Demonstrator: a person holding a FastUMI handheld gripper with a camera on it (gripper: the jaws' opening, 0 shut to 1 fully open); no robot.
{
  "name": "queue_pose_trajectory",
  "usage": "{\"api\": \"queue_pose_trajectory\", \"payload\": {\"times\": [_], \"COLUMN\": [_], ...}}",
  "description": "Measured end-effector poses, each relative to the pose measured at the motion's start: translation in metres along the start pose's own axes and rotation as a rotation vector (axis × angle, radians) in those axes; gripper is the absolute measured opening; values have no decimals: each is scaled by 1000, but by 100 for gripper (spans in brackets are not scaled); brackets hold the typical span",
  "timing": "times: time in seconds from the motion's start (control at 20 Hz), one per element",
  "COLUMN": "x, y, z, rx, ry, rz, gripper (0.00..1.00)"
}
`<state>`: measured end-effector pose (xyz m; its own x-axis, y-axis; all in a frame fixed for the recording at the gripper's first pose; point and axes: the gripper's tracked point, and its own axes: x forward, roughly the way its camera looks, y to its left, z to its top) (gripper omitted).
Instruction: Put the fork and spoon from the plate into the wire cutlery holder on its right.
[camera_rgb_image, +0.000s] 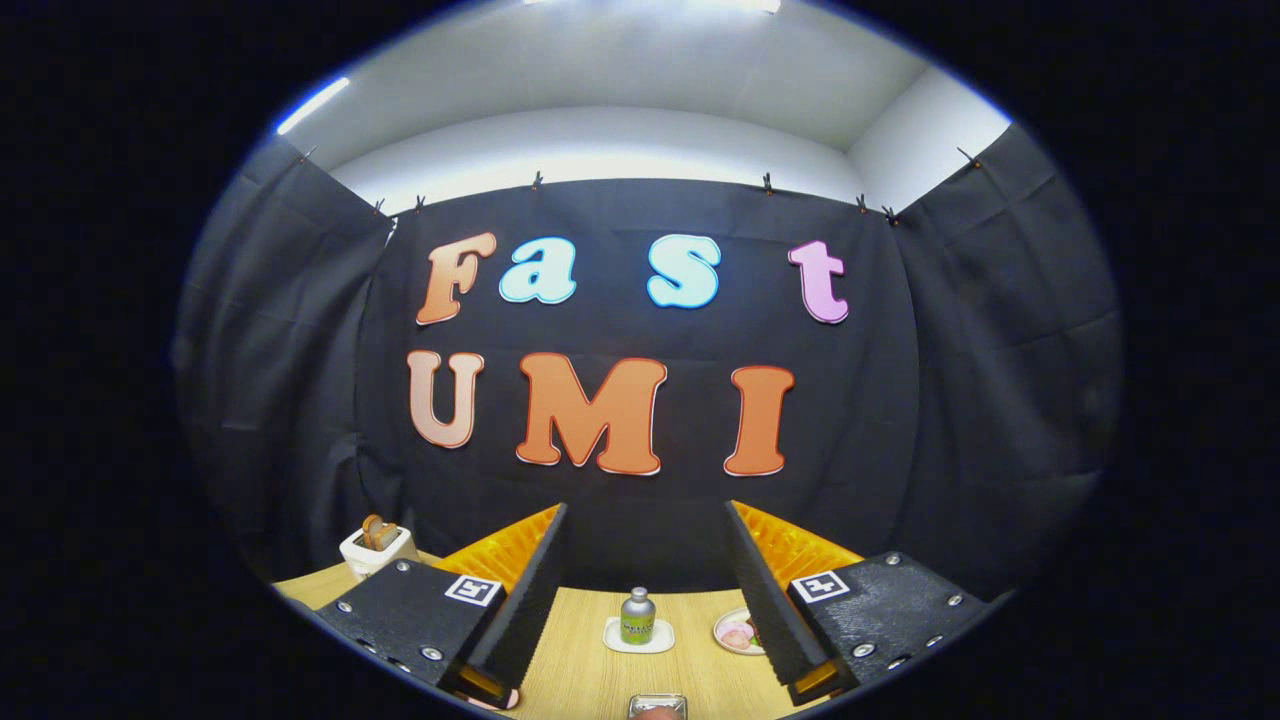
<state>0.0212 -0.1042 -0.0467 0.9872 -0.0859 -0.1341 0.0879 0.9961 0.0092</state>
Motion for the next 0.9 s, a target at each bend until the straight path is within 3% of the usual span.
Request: {"api": "queue_pose_trajectory", "payload": {"times": [0.5,0.9], "x": [-28,-31], "y": [-10,-9], "z": [31,23], "rx": [13,-12], "ry": [-163,-180], "rz": [20,23], "gripper": [95,97]}}
